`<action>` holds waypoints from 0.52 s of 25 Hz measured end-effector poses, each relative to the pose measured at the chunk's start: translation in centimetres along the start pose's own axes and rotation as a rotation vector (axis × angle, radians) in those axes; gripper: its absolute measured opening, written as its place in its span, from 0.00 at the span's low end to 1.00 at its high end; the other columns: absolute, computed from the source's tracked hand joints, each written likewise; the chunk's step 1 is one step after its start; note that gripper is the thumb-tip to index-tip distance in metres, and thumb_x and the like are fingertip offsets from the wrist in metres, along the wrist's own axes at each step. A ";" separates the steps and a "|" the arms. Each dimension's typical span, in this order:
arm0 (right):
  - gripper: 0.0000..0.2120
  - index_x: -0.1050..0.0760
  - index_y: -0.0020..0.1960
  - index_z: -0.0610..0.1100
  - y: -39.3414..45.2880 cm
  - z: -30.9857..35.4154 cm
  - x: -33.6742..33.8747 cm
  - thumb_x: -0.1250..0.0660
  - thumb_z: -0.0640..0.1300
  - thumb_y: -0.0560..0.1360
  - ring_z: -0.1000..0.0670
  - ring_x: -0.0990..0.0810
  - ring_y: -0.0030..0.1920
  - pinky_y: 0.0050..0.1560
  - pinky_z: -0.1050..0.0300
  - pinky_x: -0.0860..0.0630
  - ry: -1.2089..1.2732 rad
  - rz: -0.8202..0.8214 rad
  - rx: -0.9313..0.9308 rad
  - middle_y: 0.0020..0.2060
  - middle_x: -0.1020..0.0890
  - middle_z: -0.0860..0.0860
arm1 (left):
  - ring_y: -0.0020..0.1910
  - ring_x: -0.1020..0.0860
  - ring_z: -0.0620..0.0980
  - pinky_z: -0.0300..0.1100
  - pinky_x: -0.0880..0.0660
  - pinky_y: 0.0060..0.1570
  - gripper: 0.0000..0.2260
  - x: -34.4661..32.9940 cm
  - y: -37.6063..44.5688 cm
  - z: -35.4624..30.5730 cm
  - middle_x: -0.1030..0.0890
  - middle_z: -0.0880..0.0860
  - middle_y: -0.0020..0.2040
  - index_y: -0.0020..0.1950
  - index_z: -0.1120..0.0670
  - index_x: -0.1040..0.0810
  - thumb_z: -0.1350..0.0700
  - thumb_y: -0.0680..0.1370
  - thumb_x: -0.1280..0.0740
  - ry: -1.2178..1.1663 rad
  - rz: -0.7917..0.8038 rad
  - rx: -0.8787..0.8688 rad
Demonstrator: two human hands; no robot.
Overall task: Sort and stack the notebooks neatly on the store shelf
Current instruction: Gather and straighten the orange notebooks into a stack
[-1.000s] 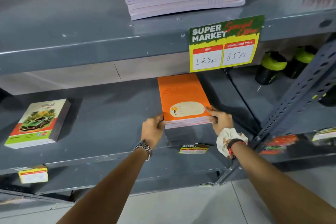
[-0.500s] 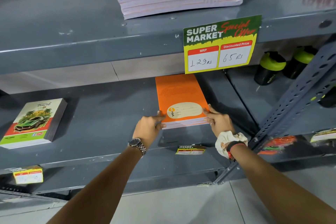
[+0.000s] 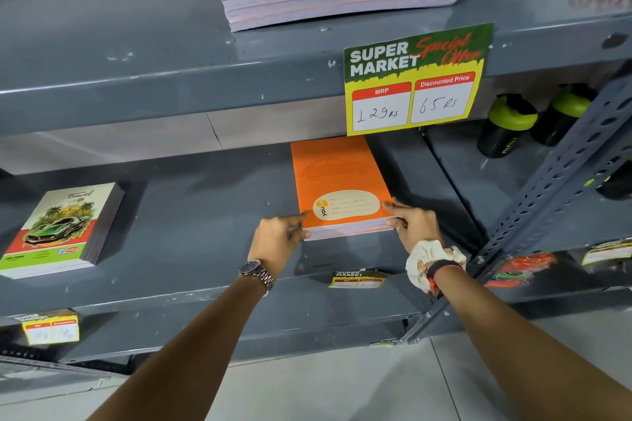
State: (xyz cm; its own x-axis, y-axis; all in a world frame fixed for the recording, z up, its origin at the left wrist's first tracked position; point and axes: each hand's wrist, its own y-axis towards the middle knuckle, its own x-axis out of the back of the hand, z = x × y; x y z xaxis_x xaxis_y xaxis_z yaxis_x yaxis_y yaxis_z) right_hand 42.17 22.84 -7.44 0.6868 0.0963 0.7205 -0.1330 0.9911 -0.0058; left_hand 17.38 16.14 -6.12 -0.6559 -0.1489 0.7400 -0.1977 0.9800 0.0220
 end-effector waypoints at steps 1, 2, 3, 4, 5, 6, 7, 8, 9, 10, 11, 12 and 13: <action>0.19 0.24 0.62 0.42 0.1 0.1 0.1 0.35 0.30 0.73 0.44 0.24 0.64 0.68 0.52 0.31 0.008 -0.001 -0.020 0.64 0.23 0.44 | 0.50 0.17 0.52 0.47 0.22 0.57 0.18 0.0 0.0 0.0 0.15 0.57 0.49 0.58 0.55 0.22 0.58 0.69 0.27 -0.015 0.005 0.006; 0.18 0.24 0.61 0.41 0.1 0.2 0.1 0.35 0.30 0.73 0.44 0.24 0.63 0.68 0.54 0.31 0.013 -0.003 -0.036 0.63 0.22 0.44 | 0.50 0.17 0.51 0.46 0.23 0.58 0.17 -0.1 0.1 0.0 0.15 0.57 0.50 0.57 0.55 0.21 0.59 0.69 0.27 -0.028 0.003 0.009; 0.18 0.24 0.61 0.41 0.1 0.3 0.0 0.35 0.30 0.73 0.44 0.23 0.63 0.67 0.55 0.32 0.016 -0.003 -0.045 0.63 0.22 0.44 | 0.51 0.18 0.50 0.44 0.23 0.58 0.17 -0.1 0.1 0.0 0.15 0.57 0.51 0.57 0.55 0.21 0.60 0.69 0.27 -0.043 0.001 0.020; 0.18 0.24 0.61 0.41 0.1 0.3 0.0 0.35 0.30 0.73 0.43 0.23 0.62 0.67 0.55 0.31 0.015 -0.003 -0.049 0.63 0.22 0.44 | 0.51 0.18 0.49 0.42 0.24 0.58 0.17 -0.1 0.1 0.0 0.16 0.57 0.51 0.57 0.55 0.21 0.60 0.69 0.27 -0.064 -0.009 0.031; 0.17 0.23 0.61 0.42 0.0 0.3 -0.1 0.35 0.31 0.73 0.43 0.23 0.62 0.66 0.55 0.31 0.016 -0.005 -0.051 0.62 0.22 0.43 | 0.51 0.18 0.48 0.40 0.25 0.58 0.16 -0.1 0.1 -0.1 0.16 0.57 0.52 0.57 0.55 0.21 0.60 0.69 0.28 -0.082 -0.014 0.048; 0.17 0.23 0.61 0.42 0.0 0.3 -0.1 0.35 0.31 0.73 0.43 0.22 0.61 0.66 0.55 0.30 0.019 -0.010 -0.053 0.62 0.21 0.43 | 0.51 0.18 0.48 0.38 0.26 0.57 0.16 -0.2 0.0 -0.1 0.16 0.58 0.52 0.57 0.55 0.21 0.60 0.70 0.28 -0.100 -0.021 0.057; 0.17 0.23 0.60 0.42 0.0 0.4 -0.1 0.35 0.31 0.73 0.43 0.22 0.61 0.66 0.54 0.29 0.023 -0.013 -0.057 0.62 0.21 0.43 | 0.51 0.18 0.48 0.37 0.26 0.57 0.16 -0.3 -0.1 -0.2 0.16 0.58 0.52 0.57 0.55 0.21 0.61 0.70 0.28 -0.114 -0.023 0.068; 0.17 0.23 0.60 0.42 0.0 0.4 -0.2 0.35 0.31 0.73 0.43 0.22 0.60 0.65 0.55 0.28 0.029 -0.017 -0.060 0.62 0.21 0.43 | 0.51 0.18 0.48 0.37 0.26 0.57 0.16 -0.4 -0.1 -0.3 0.16 0.58 0.52 0.57 0.55 0.21 0.61 0.70 0.28 -0.130 -0.031 0.073; 0.17 0.23 0.60 0.42 -0.1 0.5 -0.1 0.35 0.31 0.73 0.43 0.21 0.60 0.64 0.56 0.28 0.027 -0.017 -0.066 0.62 0.21 0.43 | 0.51 0.18 0.48 0.38 0.26 0.57 0.16 -0.4 -0.3 -0.4 0.16 0.58 0.53 0.57 0.55 0.21 0.61 0.70 0.28 -0.145 -0.034 0.081; 0.17 0.23 0.60 0.42 -0.1 0.5 -0.1 0.35 0.31 0.74 0.43 0.21 0.59 0.63 0.57 0.28 0.025 -0.019 -0.068 0.61 0.21 0.44 | 0.50 0.18 0.49 0.39 0.25 0.58 0.16 -0.5 -0.4 -0.4 0.16 0.58 0.52 0.58 0.56 0.21 0.61 0.70 0.28 -0.157 -0.044 0.082; 0.17 0.23 0.61 0.42 -0.1 0.5 -0.1 0.35 0.31 0.74 0.43 0.21 0.59 0.62 0.57 0.28 0.024 -0.020 -0.073 0.61 0.21 0.44 | 0.49 0.17 0.49 0.41 0.24 0.58 0.16 -0.5 -0.5 -0.5 0.16 0.58 0.52 0.58 0.56 0.22 0.61 0.70 0.28 -0.160 -0.053 0.085; 0.17 0.23 0.61 0.42 -0.1 0.5 -0.1 0.35 0.31 0.74 0.43 0.21 0.59 0.62 0.58 0.28 0.027 -0.024 -0.074 0.61 0.21 0.44 | 0.49 0.17 0.49 0.41 0.24 0.57 0.16 -0.6 -0.6 -0.5 0.16 0.58 0.52 0.58 0.56 0.22 0.61 0.70 0.28 -0.158 -0.065 0.082; 0.17 0.23 0.61 0.42 -0.2 0.5 -0.1 0.35 0.31 0.74 0.43 0.21 0.60 0.63 0.57 0.28 0.022 -0.020 -0.072 0.61 0.21 0.44 | 0.48 0.17 0.49 0.41 0.23 0.57 0.16 -0.7 -0.7 -0.6 0.16 0.58 0.51 0.58 0.56 0.22 0.61 0.70 0.28 -0.159 -0.064 0.081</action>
State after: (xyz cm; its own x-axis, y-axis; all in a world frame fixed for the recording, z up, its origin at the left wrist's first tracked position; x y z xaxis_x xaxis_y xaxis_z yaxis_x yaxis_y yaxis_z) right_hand 41.73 22.61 -7.16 0.7045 0.0773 0.7054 -0.0677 0.9968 -0.0416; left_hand 18.36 15.59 -6.25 -0.7455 -0.2363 0.6232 -0.2970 0.9549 0.0068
